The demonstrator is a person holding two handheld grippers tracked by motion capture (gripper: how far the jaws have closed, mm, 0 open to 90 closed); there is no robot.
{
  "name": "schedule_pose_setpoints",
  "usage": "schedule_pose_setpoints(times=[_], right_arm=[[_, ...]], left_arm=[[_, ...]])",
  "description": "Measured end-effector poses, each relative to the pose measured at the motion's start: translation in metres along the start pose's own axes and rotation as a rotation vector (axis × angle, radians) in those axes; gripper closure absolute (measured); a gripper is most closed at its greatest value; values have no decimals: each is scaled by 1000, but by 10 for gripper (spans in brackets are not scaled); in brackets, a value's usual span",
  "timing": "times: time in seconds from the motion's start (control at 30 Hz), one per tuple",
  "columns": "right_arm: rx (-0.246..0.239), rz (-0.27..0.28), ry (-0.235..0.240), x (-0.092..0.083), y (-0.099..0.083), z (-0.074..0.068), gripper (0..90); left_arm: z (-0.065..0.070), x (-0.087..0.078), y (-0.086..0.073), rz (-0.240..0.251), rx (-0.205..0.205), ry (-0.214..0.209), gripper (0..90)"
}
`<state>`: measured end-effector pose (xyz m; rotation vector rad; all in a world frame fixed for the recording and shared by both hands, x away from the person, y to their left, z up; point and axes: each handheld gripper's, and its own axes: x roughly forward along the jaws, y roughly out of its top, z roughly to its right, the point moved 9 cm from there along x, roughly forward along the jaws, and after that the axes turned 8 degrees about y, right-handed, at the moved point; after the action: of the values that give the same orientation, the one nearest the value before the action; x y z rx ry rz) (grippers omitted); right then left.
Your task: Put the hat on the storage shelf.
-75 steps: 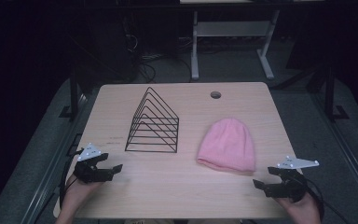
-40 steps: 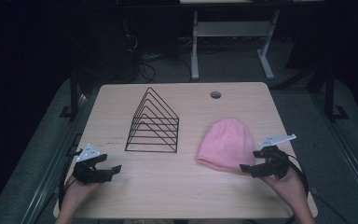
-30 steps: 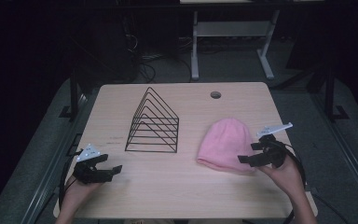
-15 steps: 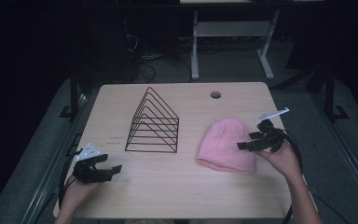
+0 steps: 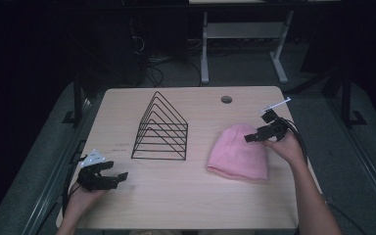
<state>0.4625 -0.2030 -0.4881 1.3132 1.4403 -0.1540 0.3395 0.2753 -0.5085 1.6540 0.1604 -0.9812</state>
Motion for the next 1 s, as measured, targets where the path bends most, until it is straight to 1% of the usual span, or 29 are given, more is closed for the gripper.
schedule_pose_setpoints(times=[0.03,0.07,0.13,0.2,0.23,0.3,0.37,0.4,0.43,0.5,0.57,0.63,0.7,0.73,0.8,0.83,0.9,0.93,0.97,1.0], right_arm=[[0,0,0,0,0,0,200],[8,-13,0,5,4,5,200],[15,-18,0,7,5,7,201],[38,-34,-1,12,8,16,207],[38,-34,-1,12,8,16,207],[41,-45,-1,15,7,21,214],[60,-56,5,17,6,25,223],[84,-54,40,20,5,26,240],[97,-54,58,22,5,26,254],[96,-64,57,24,5,27,283],[102,-73,78,28,4,27,320],[109,-75,75,29,4,27,330],[133,-82,68,32,4,30,379],[134,-79,70,33,4,31,399],[137,-84,68,35,3,33,441],[137,-84,68,35,3,33,441],[140,-89,66,35,3,34,471],[143,-91,66,34,2,34,484],[153,-91,71,34,1,34,499],[151,-98,73,33,0,35,516]], left_arm=[[0,0,0,0,0,0,217],[0,0,-1,-6,7,-1,217],[0,1,-1,-8,7,-5,218],[1,2,-1,-13,8,-7,218],[0,3,-1,-12,9,-7,218],[0,4,0,-8,3,-8,218],[-1,5,-2,-17,10,-11,218],[0,6,-2,-22,14,-19,217],[1,7,-2,-18,2,-21,217],[2,7,-2,-25,10,-24,218],[2,7,-2,-19,5,-26,218],[1,6,-3,-25,13,-25,218],[0,6,-3,-24,11,-24,218],[-1,6,-3,-19,3,-22,218],[-2,5,-4,-22,7,-20,218],[-2,5,-4,-22,7,-20,218],[-3,4,-4,-20,3,-20,218],[-3,4,-4,-15,-11,-17,218],[-3,3,-4,-15,-7,-15,218],[-4,2,-5,-19,-1,-18,218]])
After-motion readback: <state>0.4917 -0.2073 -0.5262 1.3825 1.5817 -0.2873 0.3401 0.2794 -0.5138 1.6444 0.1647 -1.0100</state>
